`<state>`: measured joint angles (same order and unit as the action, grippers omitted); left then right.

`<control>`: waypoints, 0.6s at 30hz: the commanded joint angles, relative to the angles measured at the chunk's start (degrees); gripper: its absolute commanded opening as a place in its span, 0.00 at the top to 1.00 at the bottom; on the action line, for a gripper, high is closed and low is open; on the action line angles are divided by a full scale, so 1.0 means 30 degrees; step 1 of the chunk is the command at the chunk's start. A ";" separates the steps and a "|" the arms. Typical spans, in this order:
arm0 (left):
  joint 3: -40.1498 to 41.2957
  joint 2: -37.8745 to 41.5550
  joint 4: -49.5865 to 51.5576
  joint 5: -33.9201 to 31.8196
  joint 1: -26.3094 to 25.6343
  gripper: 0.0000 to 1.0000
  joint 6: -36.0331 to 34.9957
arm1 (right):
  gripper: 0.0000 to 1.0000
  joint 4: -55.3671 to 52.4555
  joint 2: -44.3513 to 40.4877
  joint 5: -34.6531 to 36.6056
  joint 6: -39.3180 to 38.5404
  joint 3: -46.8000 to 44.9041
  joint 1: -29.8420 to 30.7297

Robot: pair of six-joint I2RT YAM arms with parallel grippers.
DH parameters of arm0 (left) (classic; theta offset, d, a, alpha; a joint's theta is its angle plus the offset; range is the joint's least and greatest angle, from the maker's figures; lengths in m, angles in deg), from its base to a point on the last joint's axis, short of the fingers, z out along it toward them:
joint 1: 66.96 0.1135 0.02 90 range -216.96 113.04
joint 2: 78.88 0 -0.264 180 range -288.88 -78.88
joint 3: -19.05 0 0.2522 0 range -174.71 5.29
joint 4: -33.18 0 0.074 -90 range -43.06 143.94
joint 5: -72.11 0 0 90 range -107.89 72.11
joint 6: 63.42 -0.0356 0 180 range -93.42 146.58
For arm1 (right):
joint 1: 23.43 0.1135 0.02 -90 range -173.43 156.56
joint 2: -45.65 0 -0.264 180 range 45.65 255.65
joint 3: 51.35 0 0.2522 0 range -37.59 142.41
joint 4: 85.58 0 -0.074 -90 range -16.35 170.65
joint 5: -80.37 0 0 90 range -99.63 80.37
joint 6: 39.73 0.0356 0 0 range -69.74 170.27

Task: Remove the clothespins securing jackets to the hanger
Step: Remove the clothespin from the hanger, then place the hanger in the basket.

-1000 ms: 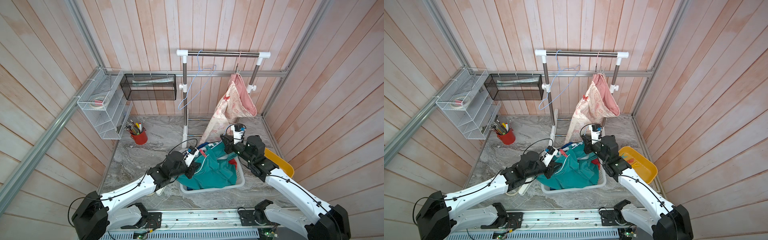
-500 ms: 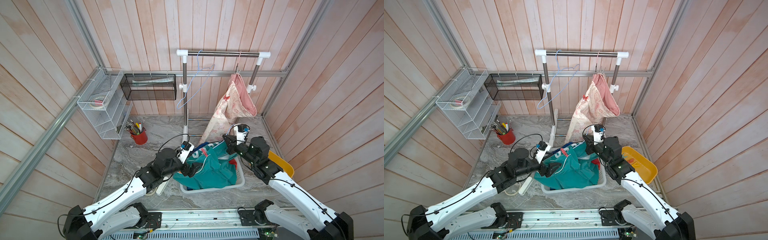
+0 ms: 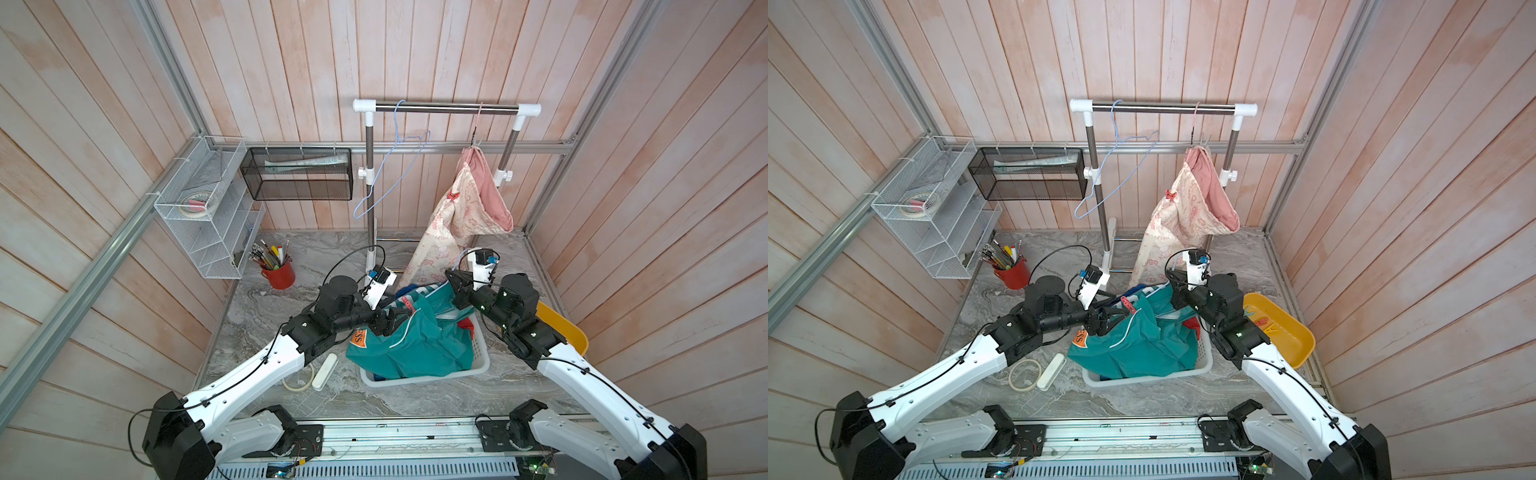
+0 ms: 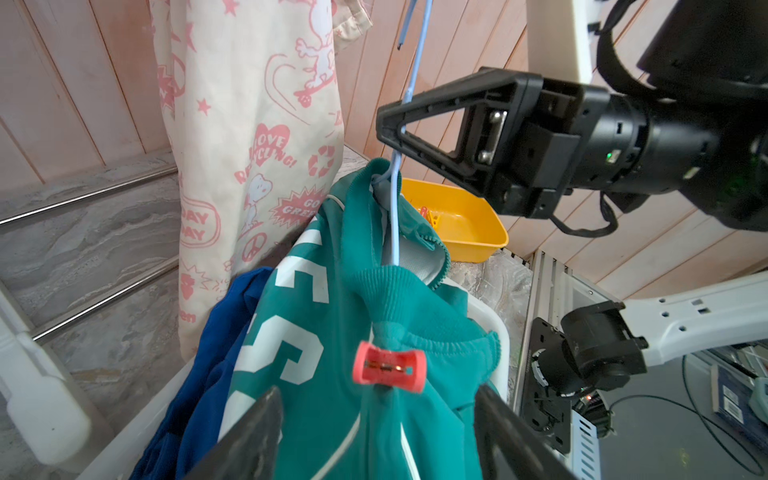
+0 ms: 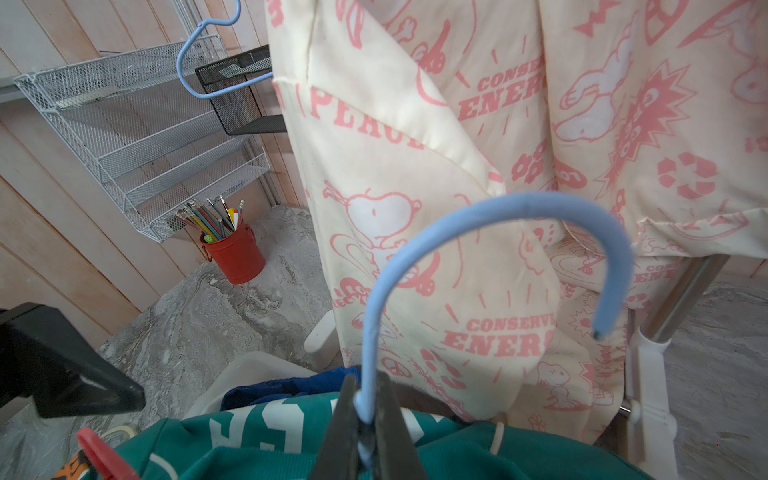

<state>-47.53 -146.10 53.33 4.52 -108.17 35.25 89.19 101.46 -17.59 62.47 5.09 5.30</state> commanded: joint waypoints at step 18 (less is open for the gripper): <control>-0.0998 -0.0943 -0.0604 0.0967 0.0055 0.68 0.0420 | 1.00 0.0114 -0.0238 -0.0208 0.0208 -0.0221 0.0032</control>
<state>-48.73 -148.52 52.29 6.88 -108.15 36.28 89.23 101.35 -17.59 62.45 4.87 5.30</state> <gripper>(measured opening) 0.335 0.082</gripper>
